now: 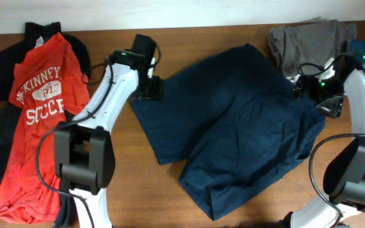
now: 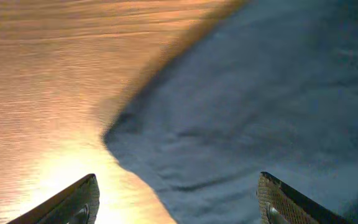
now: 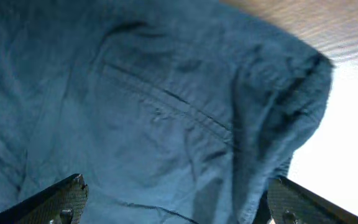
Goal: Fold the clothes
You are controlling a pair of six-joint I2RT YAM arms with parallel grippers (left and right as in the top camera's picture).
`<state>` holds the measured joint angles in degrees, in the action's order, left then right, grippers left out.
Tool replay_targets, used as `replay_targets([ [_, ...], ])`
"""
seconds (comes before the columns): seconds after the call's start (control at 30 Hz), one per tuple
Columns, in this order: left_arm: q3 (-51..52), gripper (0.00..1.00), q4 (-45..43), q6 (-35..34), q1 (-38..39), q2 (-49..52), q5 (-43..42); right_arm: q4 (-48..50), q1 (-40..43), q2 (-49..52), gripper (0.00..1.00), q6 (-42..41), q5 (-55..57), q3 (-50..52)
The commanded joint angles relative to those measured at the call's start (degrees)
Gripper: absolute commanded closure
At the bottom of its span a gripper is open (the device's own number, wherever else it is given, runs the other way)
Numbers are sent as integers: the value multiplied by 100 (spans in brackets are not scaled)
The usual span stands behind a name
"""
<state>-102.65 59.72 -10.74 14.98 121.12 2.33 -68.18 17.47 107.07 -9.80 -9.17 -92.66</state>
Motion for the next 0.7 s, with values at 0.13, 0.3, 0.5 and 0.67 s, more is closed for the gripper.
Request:
replay_targets([
  [0.13, -68, 19, -341, 1062, -660, 470, -708, 31, -492, -107, 4, 208, -92, -4],
  [0.3, -68, 29, -328, 1257, -691, 804, -739, 24, -551, -107, 5, 208, -92, -4],
  [0.5, -68, 61, -254, 1252, -691, 960, -883, 26, -551, -107, 5, 208, -90, -2],
  [0.67, -66, 96, -247, 1252, -688, 962, -898, 26, -551, -107, 5, 208, -90, -4],
])
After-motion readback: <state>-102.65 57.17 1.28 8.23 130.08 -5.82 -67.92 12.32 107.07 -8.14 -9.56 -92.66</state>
